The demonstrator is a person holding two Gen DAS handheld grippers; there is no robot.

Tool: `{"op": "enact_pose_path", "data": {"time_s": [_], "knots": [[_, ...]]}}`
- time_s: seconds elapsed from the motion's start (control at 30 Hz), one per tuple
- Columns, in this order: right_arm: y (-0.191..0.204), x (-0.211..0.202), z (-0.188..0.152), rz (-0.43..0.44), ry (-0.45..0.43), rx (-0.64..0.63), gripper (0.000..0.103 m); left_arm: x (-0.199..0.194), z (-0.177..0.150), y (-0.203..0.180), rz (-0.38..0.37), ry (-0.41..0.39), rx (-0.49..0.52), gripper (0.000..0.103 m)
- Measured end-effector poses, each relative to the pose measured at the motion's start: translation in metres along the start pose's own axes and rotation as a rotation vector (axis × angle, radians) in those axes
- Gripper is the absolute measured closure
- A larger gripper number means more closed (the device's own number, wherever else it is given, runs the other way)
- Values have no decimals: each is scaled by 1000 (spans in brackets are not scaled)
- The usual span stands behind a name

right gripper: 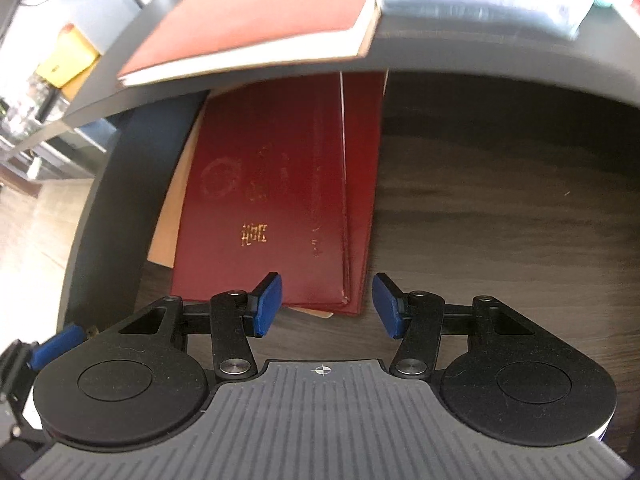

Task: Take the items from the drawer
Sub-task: 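Move the right gripper into the drawer toward the red booklets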

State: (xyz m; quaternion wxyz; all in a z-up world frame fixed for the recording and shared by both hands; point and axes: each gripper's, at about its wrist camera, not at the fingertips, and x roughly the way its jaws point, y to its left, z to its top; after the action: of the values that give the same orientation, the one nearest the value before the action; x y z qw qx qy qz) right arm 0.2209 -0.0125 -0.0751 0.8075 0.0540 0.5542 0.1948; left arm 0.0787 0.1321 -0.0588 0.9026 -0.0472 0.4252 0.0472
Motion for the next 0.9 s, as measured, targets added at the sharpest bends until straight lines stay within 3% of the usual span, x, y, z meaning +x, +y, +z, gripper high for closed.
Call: {"op": "enact_pose_path", "data": {"time_s": [0.23, 0.53, 0.9], "knots": [[-14, 23, 7, 99, 61, 76, 46, 5, 0, 0, 2, 18, 5, 10], [-18, 33, 6, 107, 120, 76, 45, 9, -1, -3, 4, 26, 16, 10], [0, 34, 2, 79, 122, 27, 49, 9, -2, -4, 2, 24, 30, 10]]}}
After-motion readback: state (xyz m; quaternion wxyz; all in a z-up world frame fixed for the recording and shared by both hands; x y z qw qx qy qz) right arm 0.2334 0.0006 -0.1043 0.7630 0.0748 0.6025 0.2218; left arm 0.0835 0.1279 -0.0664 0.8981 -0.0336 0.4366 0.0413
